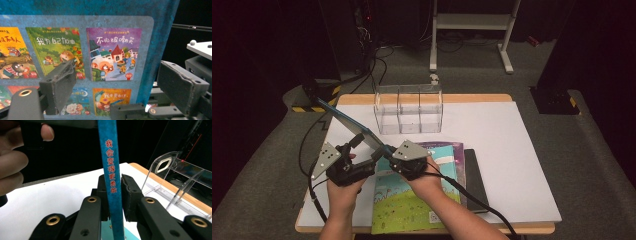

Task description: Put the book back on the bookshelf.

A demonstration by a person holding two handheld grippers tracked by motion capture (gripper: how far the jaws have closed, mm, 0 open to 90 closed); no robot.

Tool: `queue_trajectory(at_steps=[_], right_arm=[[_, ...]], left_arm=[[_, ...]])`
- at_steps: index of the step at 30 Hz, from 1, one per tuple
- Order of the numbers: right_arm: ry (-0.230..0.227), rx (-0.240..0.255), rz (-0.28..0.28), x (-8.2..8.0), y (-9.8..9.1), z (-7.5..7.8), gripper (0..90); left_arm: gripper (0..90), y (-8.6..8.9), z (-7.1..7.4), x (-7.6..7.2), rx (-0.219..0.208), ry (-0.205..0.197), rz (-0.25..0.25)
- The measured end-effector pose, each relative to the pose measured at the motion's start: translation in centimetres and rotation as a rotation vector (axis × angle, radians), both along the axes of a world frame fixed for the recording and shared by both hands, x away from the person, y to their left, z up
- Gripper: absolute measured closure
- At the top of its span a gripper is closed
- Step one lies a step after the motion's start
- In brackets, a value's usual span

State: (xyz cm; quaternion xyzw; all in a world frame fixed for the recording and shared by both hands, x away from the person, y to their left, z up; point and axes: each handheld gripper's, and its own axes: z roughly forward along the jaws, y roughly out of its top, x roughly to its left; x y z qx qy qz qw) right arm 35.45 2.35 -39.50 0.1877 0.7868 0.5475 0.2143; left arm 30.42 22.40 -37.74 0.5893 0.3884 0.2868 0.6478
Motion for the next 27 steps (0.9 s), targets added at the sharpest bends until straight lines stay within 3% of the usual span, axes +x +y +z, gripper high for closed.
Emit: queue_trajectory(at_steps=[6,12,20,27], right_arm=[[0.061,0.008,0.019,0.0,-0.5,-0.2,68.8],[0.071,-0.006,0.029,-0.9,-1.3,-0.8,67.5],[0.091,-0.014,0.087,-1.9,-0.4,-1.2,64.9],[0.109,-0.014,0.08,-1.8,-0.9,-0.9,61.1]], left_arm=[[15.0,-0.1,0.0,-0.1,0.005,0.001,0.023],[14.7,-0.1,0.1,-0.1,0.01,0.01,0.066],[19.8,0.2,-0.1,0.0,0.015,0.032,0.108],[21.3,1.0,-0.1,0.2,-0.004,0.036,0.133]])
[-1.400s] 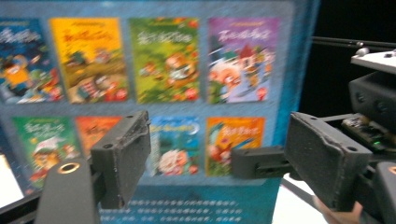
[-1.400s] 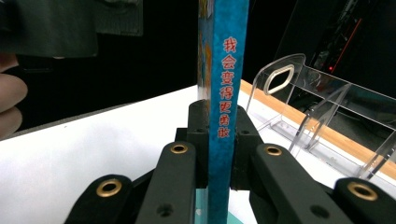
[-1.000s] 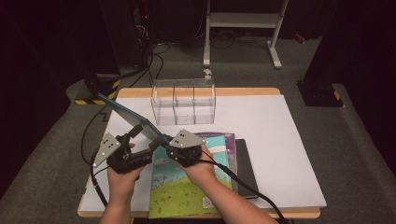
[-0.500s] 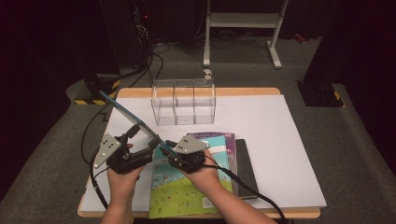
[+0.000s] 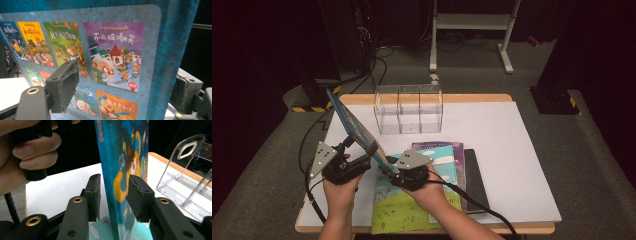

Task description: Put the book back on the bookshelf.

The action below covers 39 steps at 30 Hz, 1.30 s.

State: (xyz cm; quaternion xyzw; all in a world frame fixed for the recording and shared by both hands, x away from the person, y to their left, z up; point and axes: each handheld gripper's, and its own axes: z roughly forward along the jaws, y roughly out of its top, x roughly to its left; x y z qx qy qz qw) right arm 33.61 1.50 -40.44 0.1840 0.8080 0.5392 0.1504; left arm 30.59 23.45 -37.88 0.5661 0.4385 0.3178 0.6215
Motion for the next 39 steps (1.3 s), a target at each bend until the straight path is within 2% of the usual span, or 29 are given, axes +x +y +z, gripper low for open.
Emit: queue_trajectory(at_steps=[5,10,15,18,21,22,23,27,29,32,35,36,37,39], right_arm=[[-0.021,-0.004,-0.026,-0.6,-2.2,0.6,54.2],[-0.025,-0.002,-0.107,-0.6,-6.3,0.8,50.8],[-0.015,-0.014,-0.229,0.1,-11.3,-0.4,49.7],[0.015,-0.006,-0.279,0.4,-14.0,-1.5,49.1],[0.017,-0.003,-0.328,0.4,-16.2,-2.4,49.4],[0.017,-0.003,-0.328,0.4,-16.2,-2.4,49.4],[0.021,0.005,-0.348,0.3,-17.6,-2.9,49.6],[0.023,0.007,-0.376,0.0,-19.5,-3.6,50.2],[0.037,0.012,-0.39,0.0,-20.5,-3.9,50.2],[0.038,0.032,-0.433,-0.2,-22.1,-4.6,50.2],[0.035,0.016,-0.481,-0.3,-23.5,-5.2,49.4],[0.035,0.016,-0.481,-0.3,-23.5,-5.2,49.4],[0.059,0.043,-0.506,-0.2,-24.4,-5.6,49.4],[0.073,0.041,-0.517,0.1,-24.7,-5.9,49.6]], left_arm=[[22.3,0.4,0.1,0.0,-0.004,0.003,0.001],[22.6,0.4,0.1,0.1,0.009,0.003,-0.002],[23.7,0.6,0.3,0.1,0.011,0.003,-0.006],[24.3,0.7,0.3,0.2,0.016,0.002,-0.013],[24.6,0.7,0.4,0.3,0.022,0.001,-0.018],[24.8,0.7,0.4,0.3,0.022,0.001,-0.018],[24.9,0.7,0.4,0.3,0.023,0.002,-0.02],[25.7,0.8,0.5,0.3,0.032,0.002,-0.027],[26.2,0.9,0.5,0.3,0.034,0.003,-0.027],[28.4,1.1,0.6,0.2,0.037,-0.002,-0.024],[32.0,1.4,0.7,0.1,0.047,-0.009,-0.026],[33.3,1.4,0.7,0.1,0.047,-0.009,-0.026],[34.9,1.6,0.8,0.0,0.05,-0.011,-0.027],[37.4,1.7,0.9,-0.1,0.053,-0.014,-0.027]])
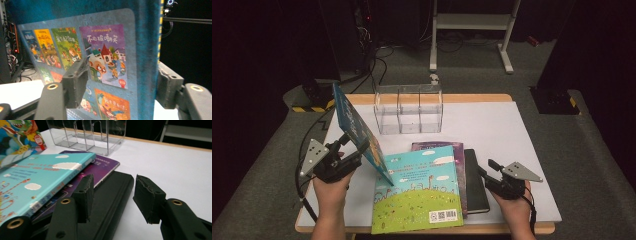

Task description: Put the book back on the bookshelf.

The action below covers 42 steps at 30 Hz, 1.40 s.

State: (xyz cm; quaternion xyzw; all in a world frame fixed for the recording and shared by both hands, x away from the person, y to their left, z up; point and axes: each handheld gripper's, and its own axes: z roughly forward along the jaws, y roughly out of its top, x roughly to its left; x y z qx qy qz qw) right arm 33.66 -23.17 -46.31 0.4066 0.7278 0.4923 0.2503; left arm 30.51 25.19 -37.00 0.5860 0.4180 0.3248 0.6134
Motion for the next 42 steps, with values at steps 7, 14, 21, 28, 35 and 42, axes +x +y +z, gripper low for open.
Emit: queue_trajectory(at_steps=[7,14,21,28,35,42], right_arm=[[0.003,0.026,-0.009,0.1,-0.1,0.0,50.7],[0.009,0.033,0.002,0.1,0.1,-0.2,51.1],[0.012,0.029,0.005,0.1,0.2,-0.3,50.8],[0.021,0.029,-0.005,0.3,0.1,-0.3,46.8],[0.035,0.035,-0.024,0.6,0.1,-0.3,43.4],[0.04,0.039,-0.02,1.1,0.2,-0.1,42.1]], left_arm=[[44.2,0.5,0.3,-0.3,0.009,0.0,0.02],[55.8,1.1,0.5,-0.6,0.02,-0.011,0.043],[63.5,1.8,0.5,-0.7,0.026,-0.015,0.081],[70.1,2.8,0.5,-1.0,0.034,-0.011,0.113],[76.1,3.8,0.3,-1.4,0.061,0.008,0.143],[78.2,4.9,-0.3,-2.2,0.073,0.03,0.15]])
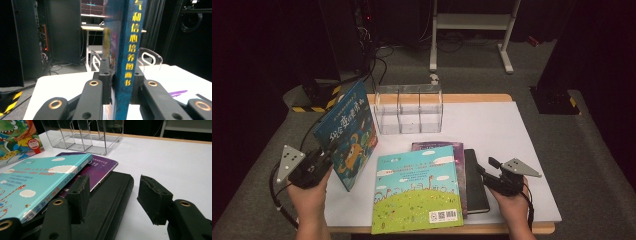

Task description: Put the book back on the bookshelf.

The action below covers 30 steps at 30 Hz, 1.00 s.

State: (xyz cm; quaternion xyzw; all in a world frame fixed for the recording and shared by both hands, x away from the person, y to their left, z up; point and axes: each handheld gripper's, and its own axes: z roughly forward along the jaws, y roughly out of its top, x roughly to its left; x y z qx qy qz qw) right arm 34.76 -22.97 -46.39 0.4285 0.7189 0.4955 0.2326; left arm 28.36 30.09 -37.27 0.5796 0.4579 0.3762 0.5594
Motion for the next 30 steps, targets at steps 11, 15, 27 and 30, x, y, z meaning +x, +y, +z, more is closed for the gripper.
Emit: queue_trajectory(at_steps=[11,15,27,30], right_arm=[[0.006,-0.007,0.001,1.9,0.3,0.0,41.7],[0.012,-0.009,0.006,2.1,0.6,-0.1,41.8],[0.026,-0.005,-0.01,1.5,-0.1,-0.3,42.0],[0.028,-0.013,-0.013,0.8,-0.3,-0.4,42.0]], left_arm=[[79.7,0.8,-1.0,-1.3,0.066,0.005,-0.013],[79.3,0.5,-1.2,-1.5,0.086,-0.013,0.005],[78.3,0.7,-1.0,-0.3,0.094,0.02,0.014],[76.0,0.8,-1.0,0.5,0.056,0.018,0.0]])
